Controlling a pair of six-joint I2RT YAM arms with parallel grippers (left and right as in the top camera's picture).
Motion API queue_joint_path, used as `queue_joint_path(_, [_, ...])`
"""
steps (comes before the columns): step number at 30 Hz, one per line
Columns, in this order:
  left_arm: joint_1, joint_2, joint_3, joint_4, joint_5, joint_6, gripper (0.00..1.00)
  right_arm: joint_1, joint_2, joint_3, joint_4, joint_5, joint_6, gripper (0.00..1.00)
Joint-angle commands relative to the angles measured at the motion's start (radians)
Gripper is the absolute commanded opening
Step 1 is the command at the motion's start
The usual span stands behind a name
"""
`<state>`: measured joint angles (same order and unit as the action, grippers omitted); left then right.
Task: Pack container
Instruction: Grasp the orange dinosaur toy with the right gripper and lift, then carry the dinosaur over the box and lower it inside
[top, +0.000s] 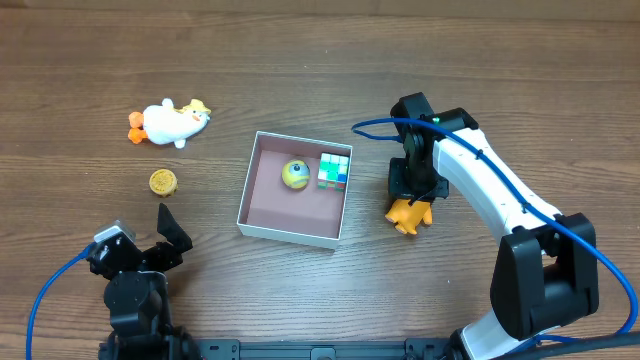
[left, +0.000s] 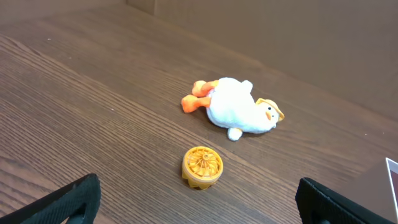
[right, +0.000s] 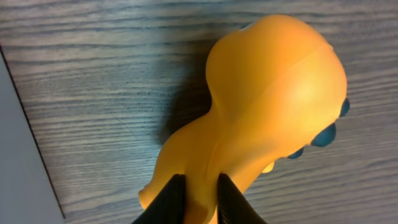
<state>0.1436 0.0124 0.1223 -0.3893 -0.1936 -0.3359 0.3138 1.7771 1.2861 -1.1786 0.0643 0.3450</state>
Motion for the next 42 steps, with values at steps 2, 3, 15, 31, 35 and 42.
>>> queue_joint_path(2, [-0.003,-0.004,-0.008,0.005,0.011,0.022,1.0,-0.006,-0.032,-0.002,0.01,0.013,0.003,0.04])
queue_joint_path(3, [-0.003,-0.004,-0.008,0.005,0.011,0.022,1.0,-0.006,-0.032,-0.002,0.011,0.013,0.003,0.04])
queue_joint_path(15, [-0.003,-0.004,-0.008,0.005,0.011,0.022,1.0,-0.006,-0.032,0.169,-0.057,0.048,-0.014,0.04])
queue_joint_path(31, [-0.003,-0.004,-0.008,0.005,0.011,0.022,1.0,0.014,-0.032,0.544,-0.239,0.005,-0.273,0.04])
queue_joint_path(35, [-0.003,-0.004,-0.008,0.005,0.011,0.022,1.0,0.059,-0.032,0.606,-0.233,-0.164,-0.413,0.04])
queue_joint_path(42, [-0.003,-0.004,-0.008,0.005,0.011,0.022,1.0,0.154,-0.032,0.623,-0.223,-0.484,-0.724,0.04])
